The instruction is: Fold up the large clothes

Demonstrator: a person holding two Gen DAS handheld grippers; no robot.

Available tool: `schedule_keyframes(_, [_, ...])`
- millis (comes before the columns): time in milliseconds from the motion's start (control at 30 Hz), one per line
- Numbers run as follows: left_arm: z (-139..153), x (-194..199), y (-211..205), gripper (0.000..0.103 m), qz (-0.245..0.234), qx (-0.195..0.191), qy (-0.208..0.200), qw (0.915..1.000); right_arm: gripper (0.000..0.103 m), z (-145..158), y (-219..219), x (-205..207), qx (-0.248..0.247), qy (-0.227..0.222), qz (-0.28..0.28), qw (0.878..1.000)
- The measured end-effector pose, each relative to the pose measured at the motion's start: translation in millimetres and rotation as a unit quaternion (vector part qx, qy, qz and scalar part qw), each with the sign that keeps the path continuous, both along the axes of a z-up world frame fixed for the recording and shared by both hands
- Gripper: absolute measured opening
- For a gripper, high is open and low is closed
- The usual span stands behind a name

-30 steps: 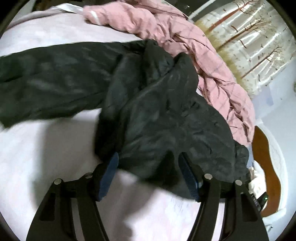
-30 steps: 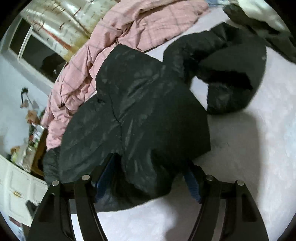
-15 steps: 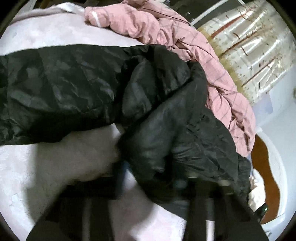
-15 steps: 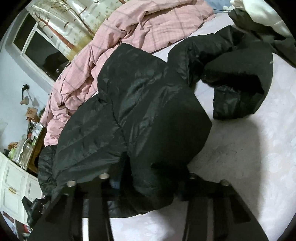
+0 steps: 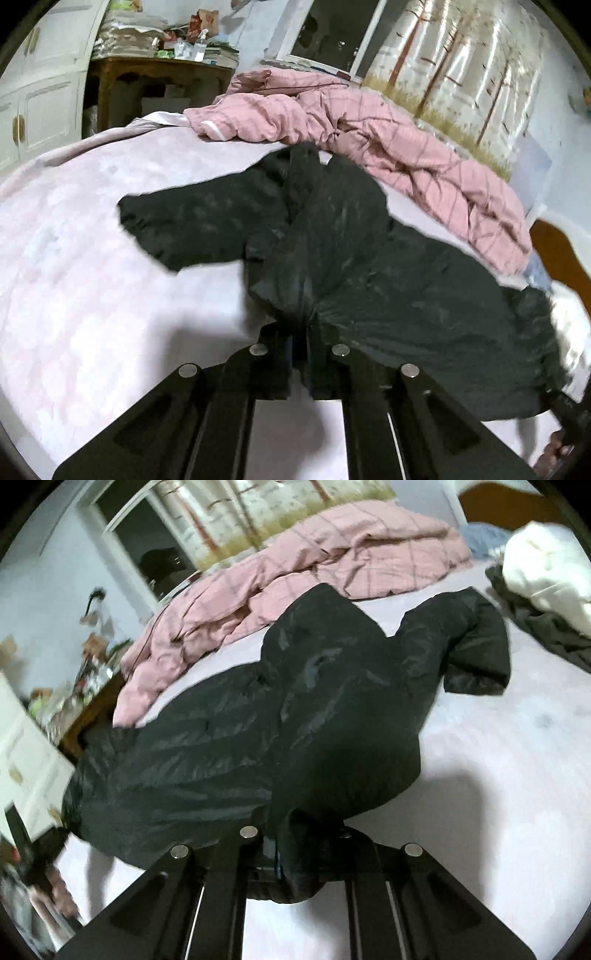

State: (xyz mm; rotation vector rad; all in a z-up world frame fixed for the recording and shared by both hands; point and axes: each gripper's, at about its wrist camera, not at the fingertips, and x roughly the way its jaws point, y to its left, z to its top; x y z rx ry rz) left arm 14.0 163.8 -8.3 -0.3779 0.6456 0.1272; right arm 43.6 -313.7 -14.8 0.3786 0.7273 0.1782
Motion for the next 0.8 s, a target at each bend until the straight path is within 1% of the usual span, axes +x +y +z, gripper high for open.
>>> schedule_keyframes(33, [-5.4, -3.9, -1.9, 0.006, -0.003, 0.007, 0.003, 1.0, 0.01, -6.0, -0.2, -12.5, -0.004, -0.003, -0.001, 1.0])
schedule_keyframes(100, [-19.8, -3.4, -7.7, 0.007, -0.006, 0.025, 0.017, 0.9995, 0.013, -17.2, -0.2, -24.2, -0.017, -0.001, -0.005, 1.0])
schedule_keyframes(133, [-26.5, -1.7, -10.6, 0.011, -0.005, 0.032, 0.026, 0.9991, 0.013, -21.4, 0.2, -27.2, -0.029, -0.001, -0.008, 1.0])
schedule_keyframes(200, [-36.5, 2.2, -15.7, 0.019, -0.002, 0.052, 0.037, 0.998, 0.022, -25.9, 6.1, -26.5, -0.065, -0.005, -0.011, 0.998])
schedule_keyframes(233, [-35.5, 0.6, -16.3, 0.019, 0.001, 0.058, 0.03, 0.9978, 0.025, -24.2, 6.7, -24.8, -0.071, -0.006, -0.012, 0.997])
schedule_keyframes(267, [-32.4, -2.7, -16.4, 0.02, 0.003, 0.06, 0.019, 0.998, 0.027, -22.0, 4.0, -24.0, -0.065, -0.008, -0.013, 0.998])
schedule_keyframes(300, [-28.3, -6.3, -16.4, 0.028, 0.009, 0.063, 0.009, 0.9979, 0.033, -19.8, 0.2, -23.8, -0.056, -0.008, -0.016, 0.998])
schedule_keyframes(333, [-23.1, -10.9, -17.0, 0.036, 0.02, 0.072, -0.003, 0.9972, 0.04, -17.1, -8.2, -23.9, -0.032, -0.009, -0.023, 0.999])
schedule_keyframes(400, [-12.7, -18.1, -22.2, 0.036, 0.035, 0.101, -0.024, 0.994, 0.048, -12.1, -23.5, -28.5, 0.006, -0.016, -0.047, 0.999])
schedule_keyframes(433, [-6.4, -21.1, -27.4, 0.035, 0.037, 0.118, -0.034, 0.9918, 0.048, -6.7, -35.2, -34.8, 0.023, -0.032, -0.077, 0.996])
schedule_keyframes(467, [-0.9, -24.6, -31.6, 0.035, 0.04, 0.126, -0.047, 0.9902, 0.049, -1.6, -43.1, -40.7, 0.027, -0.045, -0.097, 0.994])
schedule_keyframes(500, [5.3, -29.1, -36.3, 0.035, 0.042, 0.13, -0.063, 0.9886, 0.052, 4.7, -52.7, -47.6, 0.024, -0.065, -0.12, 0.99])
schedule_keyframes(533, [10.4, -33.3, -40.1, 0.036, 0.041, 0.133, -0.077, 0.9872, 0.053, 8.4, -57.8, -51.0, 0.02, -0.074, -0.132, 0.988])
schedule_keyframes(600, [23.0, -39.4, -53.0, 0.037, 0.026, 0.147, -0.105, 0.9832, 0.053, 16.5, -74.8, -58.7, 0.01, -0.09, -0.169, 0.981])
schedule_keyframes(667, [33.5, -39.1, -66.8, 0.038, 0.002, 0.157, -0.12, 0.9802, 0.053, 22.5, -88.7, -60.4, 0.006, -0.094, -0.198, 0.976])
schedule_keyframes(733, [41.5, -31.7, -83.0, 0.039, -0.041, 0.158, -0.123, 0.9789, 0.053, 31.2, -104.6, -54.0, 0.002, -0.087, -0.22, 0.972])
schedule_keyframes(800, [45.9, -19.8, -98.3, 0.039, -0.085, 0.144, -0.115, 0.9791, 0.053, 35.1, -120.7, -47.3, 0.004, -0.071, -0.241, 0.968])
